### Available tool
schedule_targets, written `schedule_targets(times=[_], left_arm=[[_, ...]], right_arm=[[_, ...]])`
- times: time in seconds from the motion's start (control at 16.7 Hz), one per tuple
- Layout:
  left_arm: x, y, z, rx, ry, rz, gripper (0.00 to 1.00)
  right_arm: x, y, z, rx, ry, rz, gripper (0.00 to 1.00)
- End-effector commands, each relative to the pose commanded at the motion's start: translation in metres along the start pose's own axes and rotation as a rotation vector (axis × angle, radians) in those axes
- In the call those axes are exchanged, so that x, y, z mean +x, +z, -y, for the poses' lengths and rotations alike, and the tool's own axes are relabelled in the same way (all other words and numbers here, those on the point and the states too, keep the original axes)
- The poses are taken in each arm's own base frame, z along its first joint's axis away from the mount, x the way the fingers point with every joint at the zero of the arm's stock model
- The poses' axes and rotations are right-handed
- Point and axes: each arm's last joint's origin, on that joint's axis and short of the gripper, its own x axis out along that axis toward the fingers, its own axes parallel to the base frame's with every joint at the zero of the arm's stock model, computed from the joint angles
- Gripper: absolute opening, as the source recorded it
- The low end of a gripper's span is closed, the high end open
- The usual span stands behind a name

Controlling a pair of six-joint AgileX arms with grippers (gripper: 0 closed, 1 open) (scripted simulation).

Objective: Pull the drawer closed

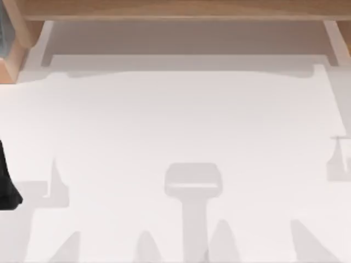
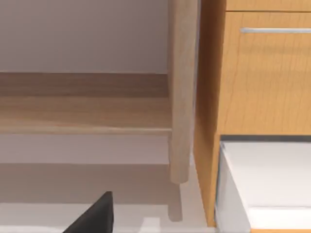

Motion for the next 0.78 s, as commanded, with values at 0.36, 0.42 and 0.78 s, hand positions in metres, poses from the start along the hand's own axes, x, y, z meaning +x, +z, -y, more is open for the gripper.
schedule_targets(times=[0.36, 0.42, 0.78], left_arm=[[0.0, 0.0, 0.0, 0.0, 0.0, 0.0, 1.0], [0.0, 0.0, 0.0, 0.0, 0.0, 0.0, 1.0], [0.0, 0.0, 0.0, 0.0, 0.0, 0.0, 1.0]], right_arm=[[0.061, 0.031, 0.052, 0.011, -0.003, -0.037, 1.0], [0.07, 0.033, 0.063, 0.014, -0.002, -0.039, 1.0], [0.099, 0.035, 0.104, 0.008, 0.003, -0.028, 1.0]])
